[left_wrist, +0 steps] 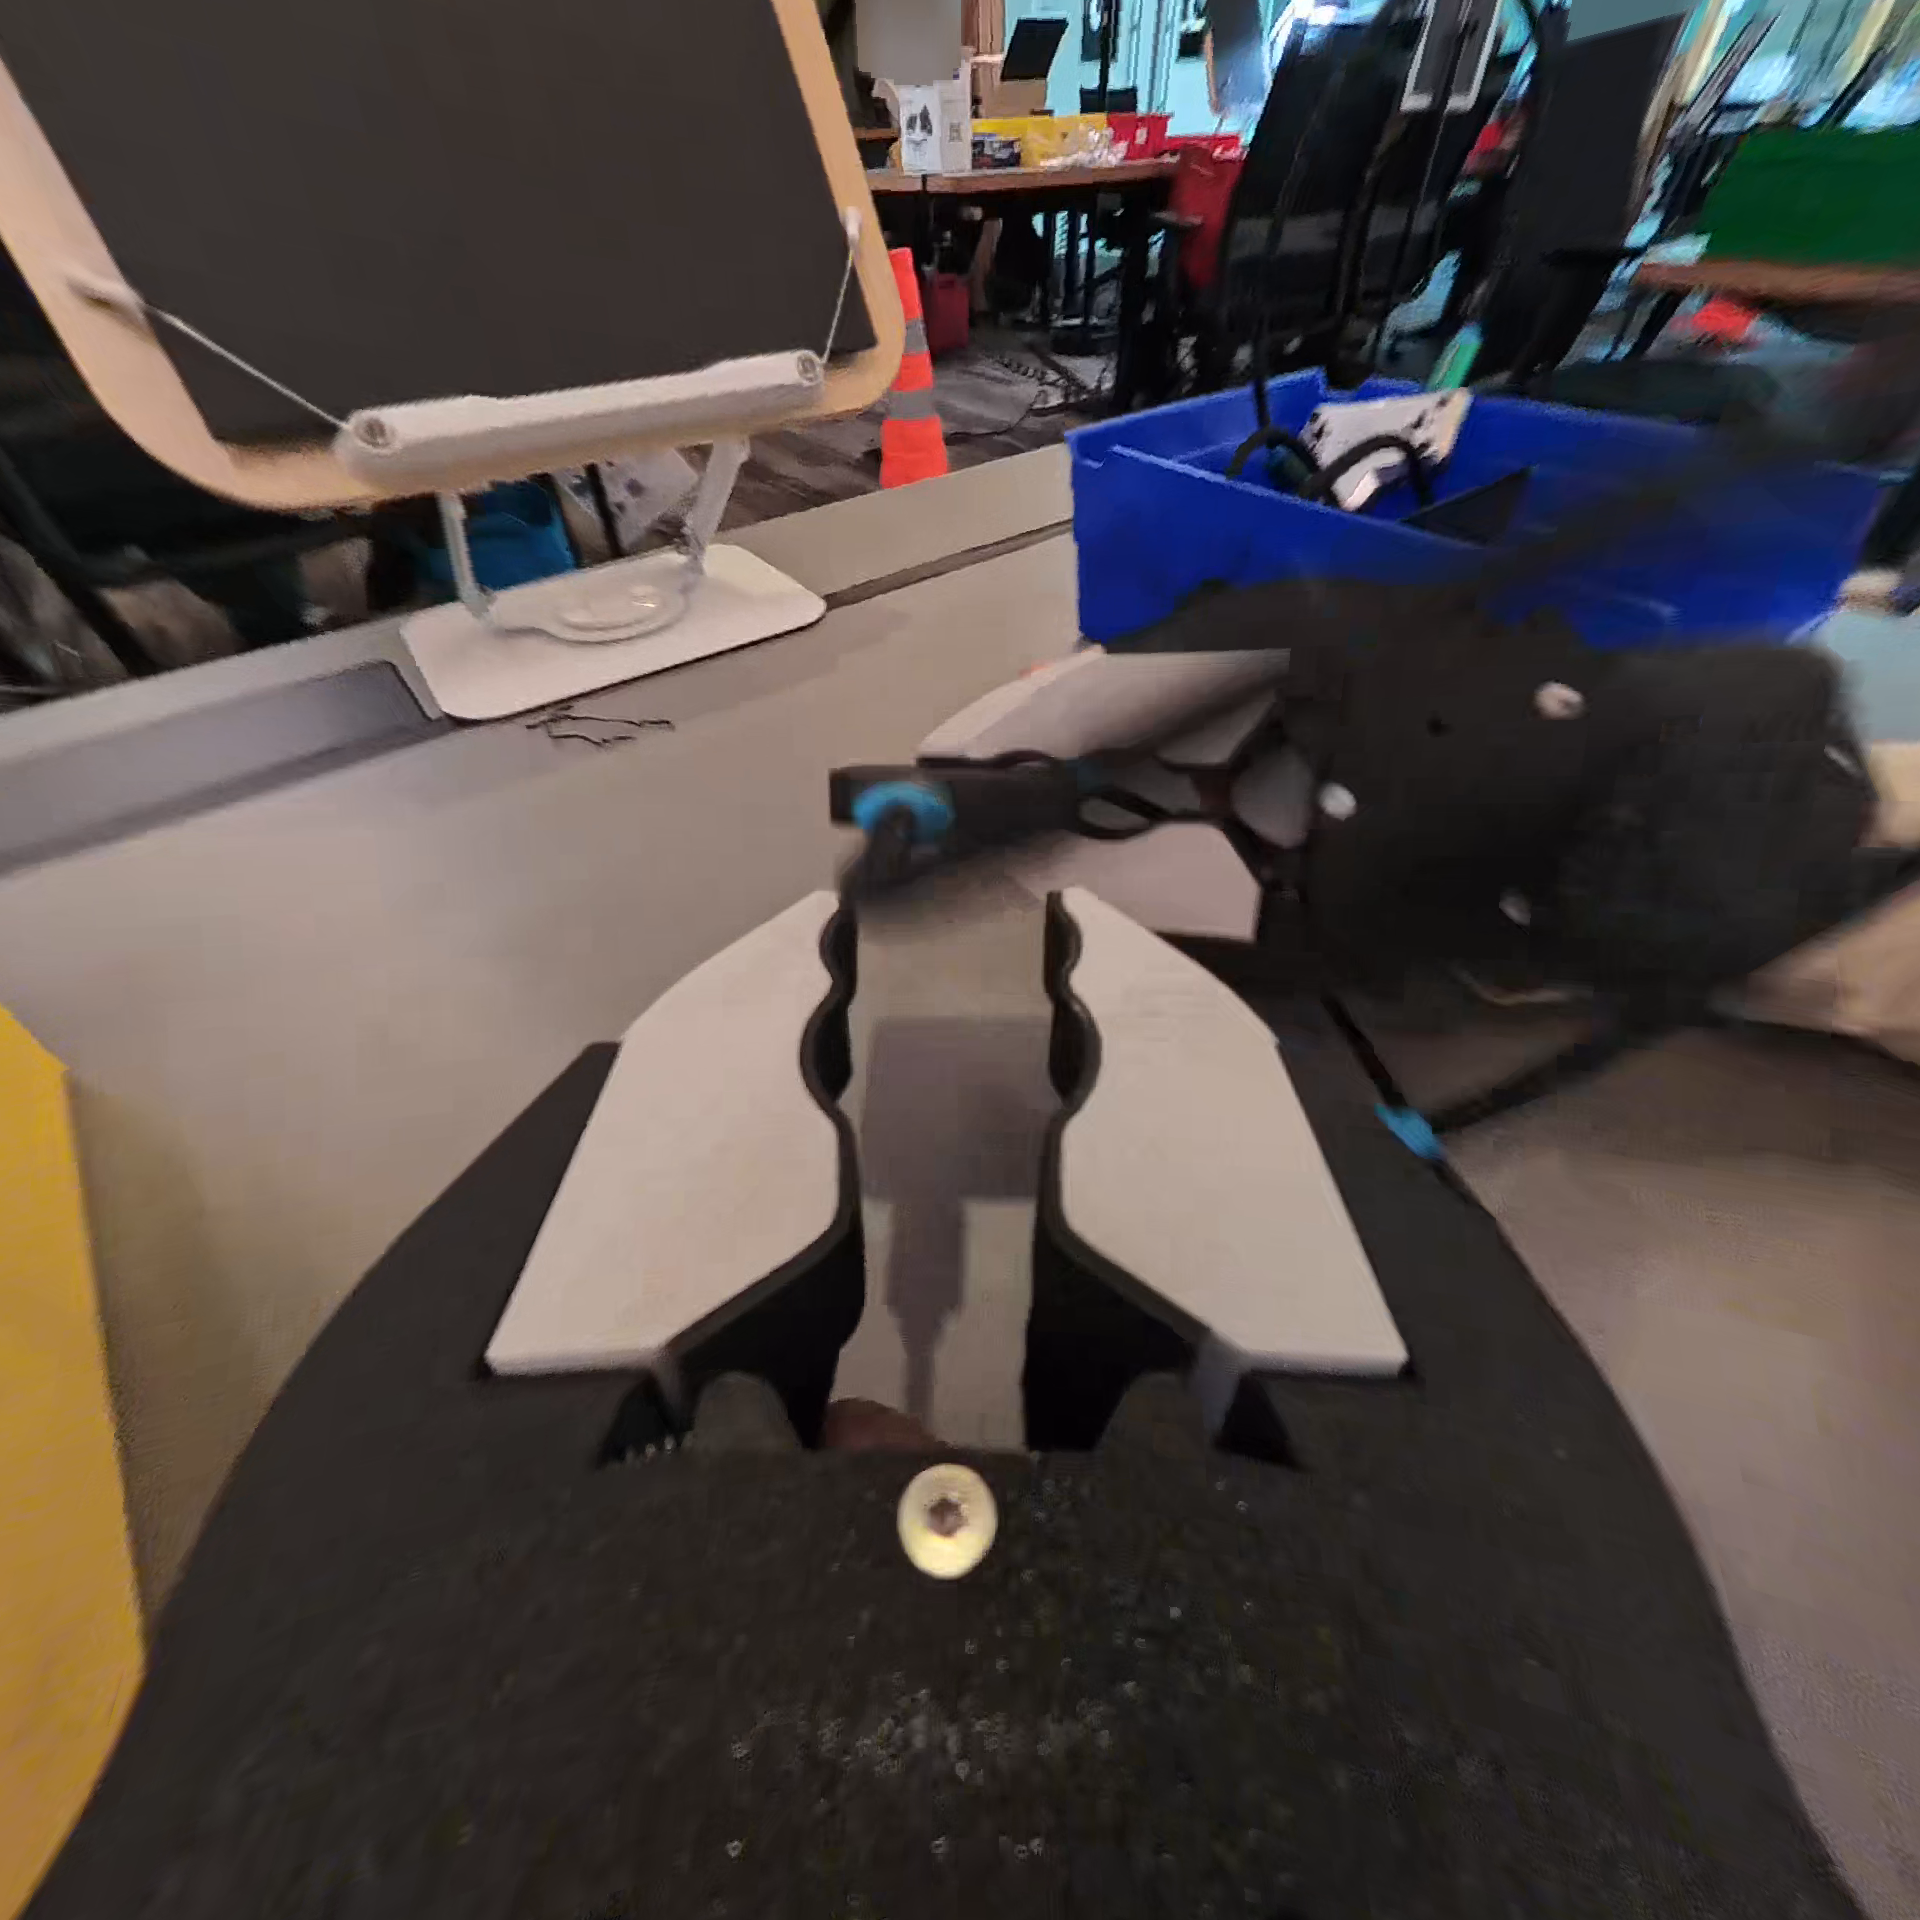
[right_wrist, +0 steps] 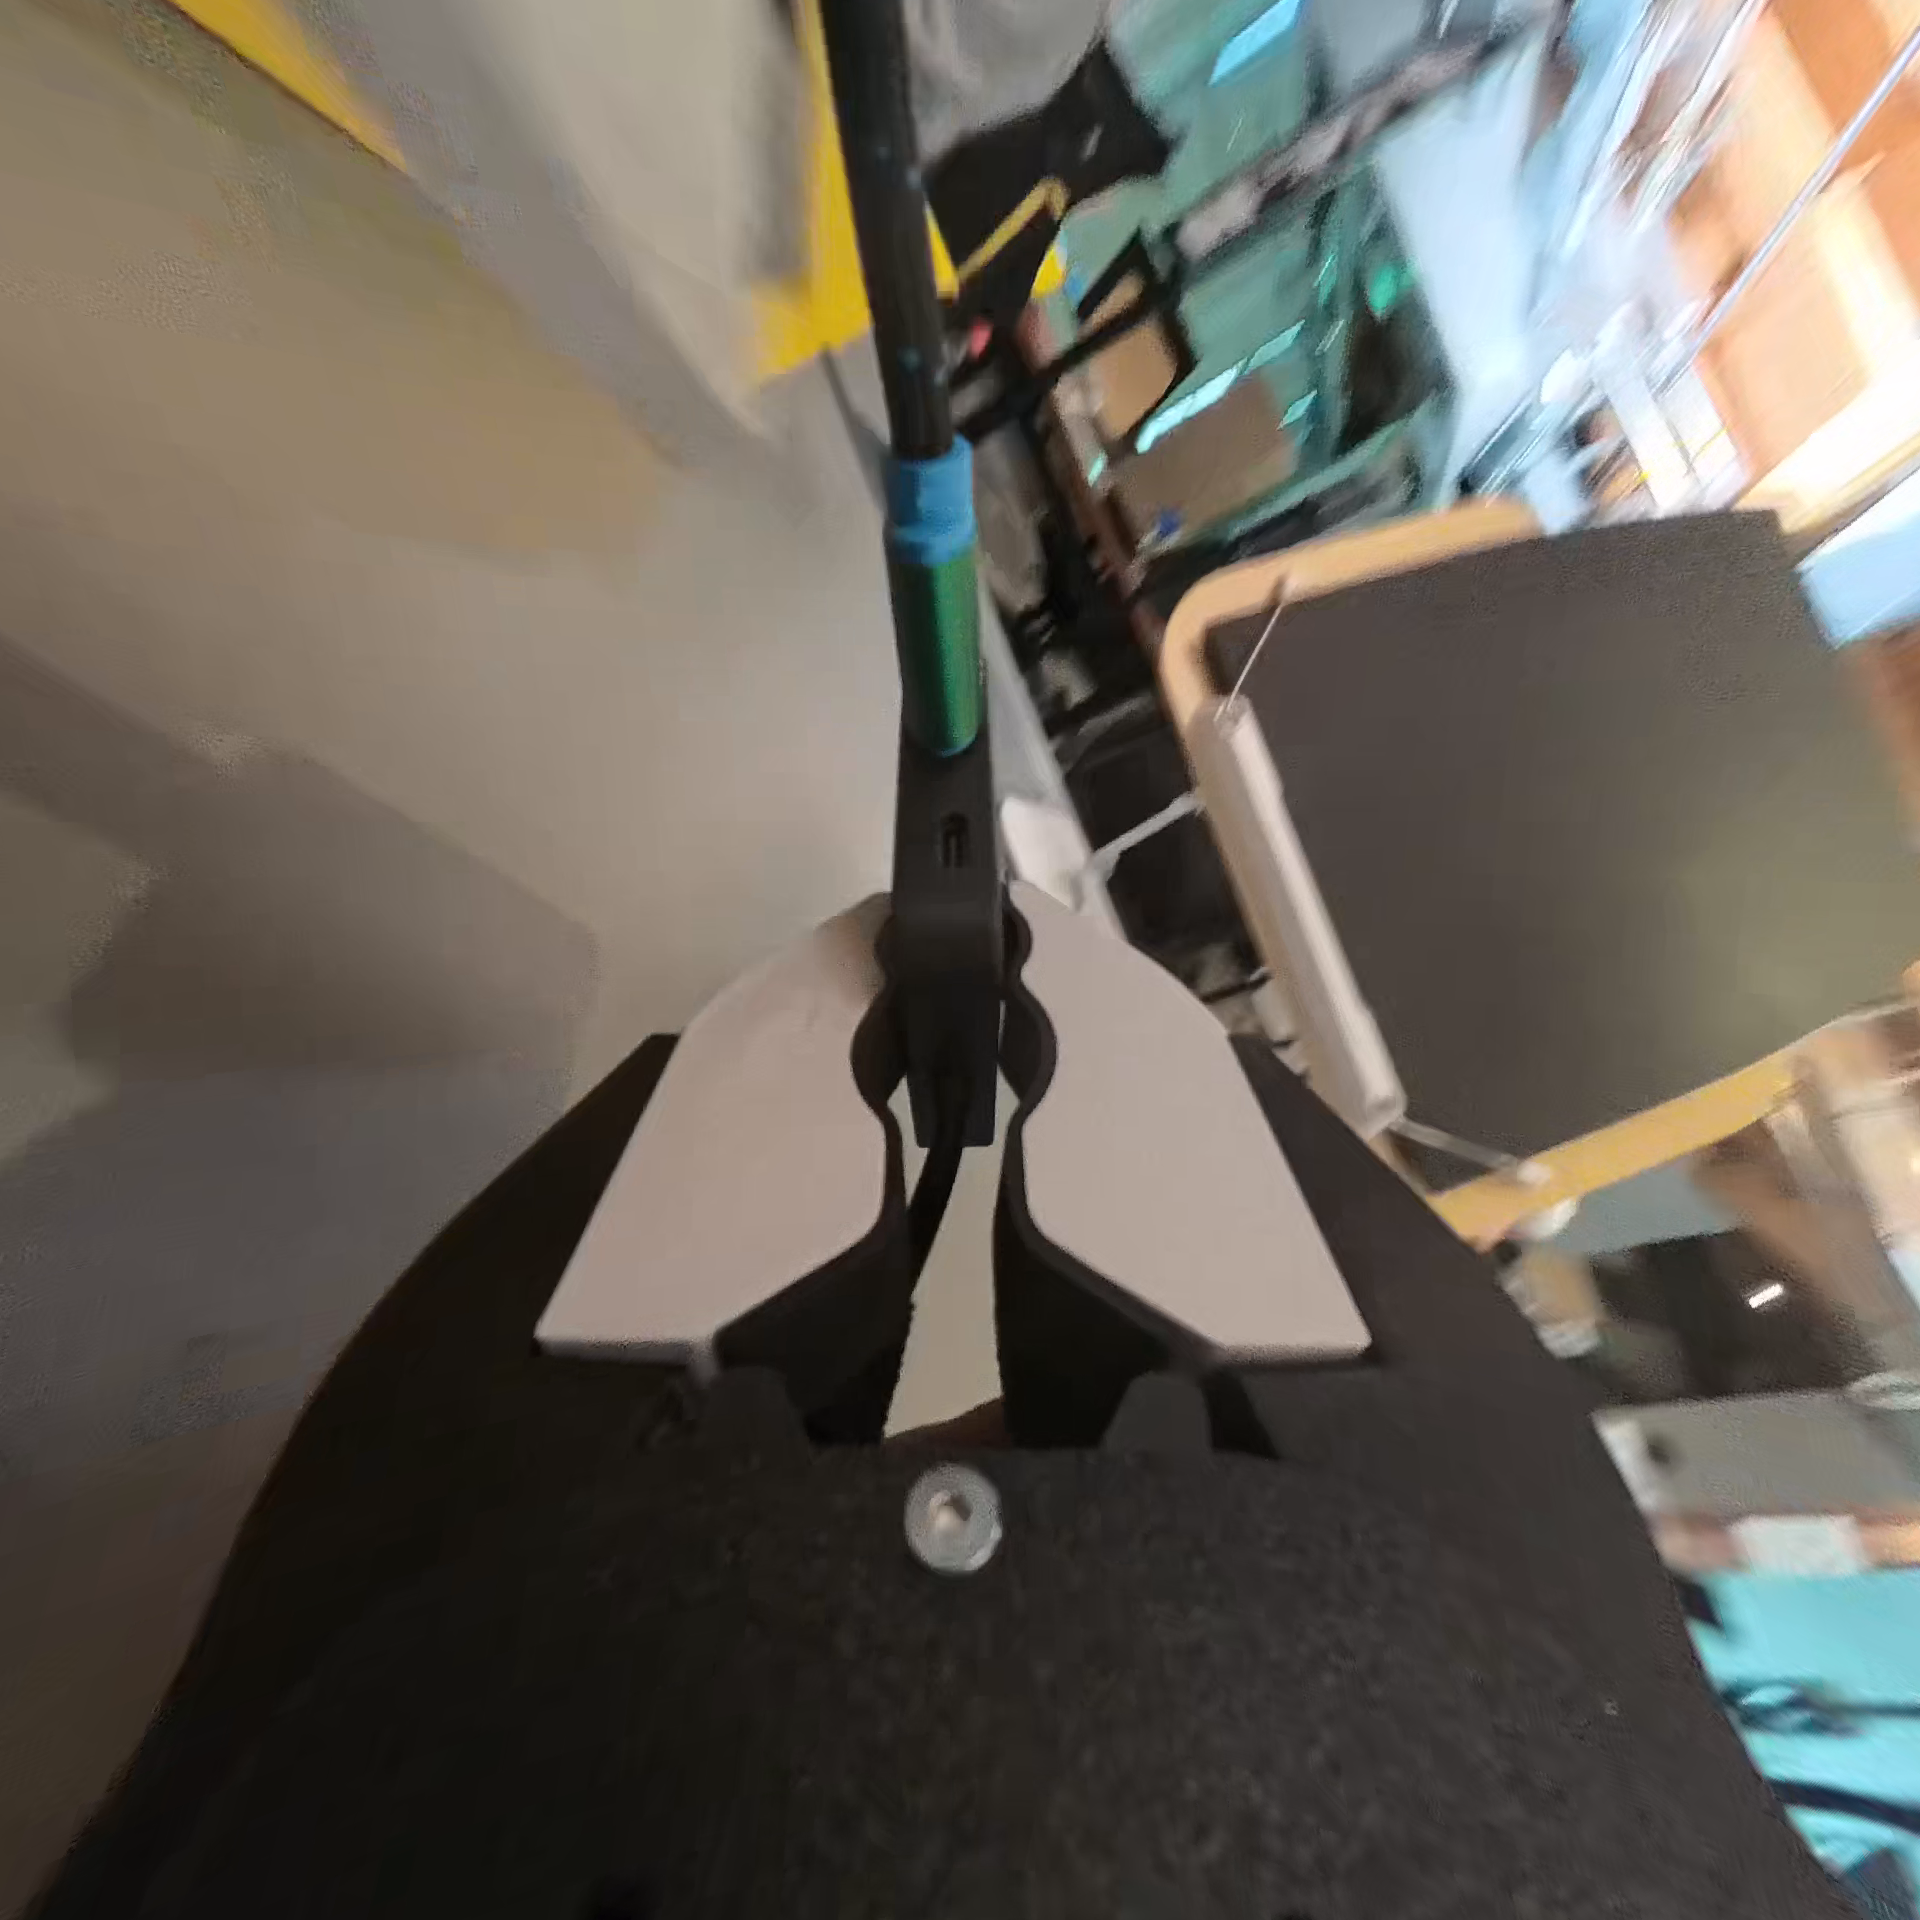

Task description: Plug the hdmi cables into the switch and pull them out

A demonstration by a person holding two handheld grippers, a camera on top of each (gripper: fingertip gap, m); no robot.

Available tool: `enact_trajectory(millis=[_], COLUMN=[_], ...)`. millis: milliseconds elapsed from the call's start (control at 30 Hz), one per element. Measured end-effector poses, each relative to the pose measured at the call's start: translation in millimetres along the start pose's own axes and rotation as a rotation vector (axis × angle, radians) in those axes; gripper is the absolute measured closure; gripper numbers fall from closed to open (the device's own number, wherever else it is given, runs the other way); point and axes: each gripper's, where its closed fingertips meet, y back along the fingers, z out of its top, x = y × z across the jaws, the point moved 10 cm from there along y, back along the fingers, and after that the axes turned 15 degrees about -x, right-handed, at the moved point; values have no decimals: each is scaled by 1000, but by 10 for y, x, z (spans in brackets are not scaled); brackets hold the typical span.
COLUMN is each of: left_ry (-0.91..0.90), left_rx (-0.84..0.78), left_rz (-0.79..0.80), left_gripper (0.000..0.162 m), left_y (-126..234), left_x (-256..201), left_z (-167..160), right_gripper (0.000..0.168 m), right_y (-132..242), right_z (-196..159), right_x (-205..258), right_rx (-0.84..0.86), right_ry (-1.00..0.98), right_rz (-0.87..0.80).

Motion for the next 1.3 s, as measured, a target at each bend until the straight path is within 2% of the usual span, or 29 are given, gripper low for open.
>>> enact_trajectory(millis=[133, 233, 300, 400, 500, 633, 733, 833, 967, 1067, 1133, 1300], left_ry=[101, 192, 285, 391, 386, 267, 234, 237, 219, 219, 204, 189], left_rx=[-5, -5, 4, 48, 70, 103, 129, 150, 176, 172, 178, 195], left_rz=[5, 43, 35, 0, -20, -62, -104, -141, -127, -113, -102, -108], left_gripper=[131, 135, 136, 136, 136, 137, 139, 141, 141, 141, 140, 140], left_y=[354, 550, 631, 692, 678, 576, 531, 528, 572, 621, 634, 608], left_x=[84, 159, 184, 178, 126, -18, -137, -192, -158, -114, -93, -108], left_z=[-25, -47, -81, -139, -136, -110, -119, -140, -174, -169, -179, -202], right_gripper=[155, 155, 154, 155, 154, 155, 155, 155, 144, 123, 118, 122], right_y=[65, 295, 519, 879, 1152, 1260, 1224, 1177, 1016, 977, 982, 1102], right_z=[-78, -120, -206, -559, -1149, -1845, -2136, -2388, -2496, -2473, -2412, -2263], right_x=[-632, -1278, -1729, -2419, -2856, -2906, -2564, -2126, -1998, -2202, -2427, -2864], right_rx=[124, 235, 296, 444, 681, 960, 1108, 1297, 1323, 1326, 1283, 1337], right_ry=[-304, -523, -599, -602, -704, -680, -600, -543, -581, -633, -658, -586], right_rz=[42, 180, 248, 256, 403, 638, 873, 1034, 1045, 984, 939, 892])
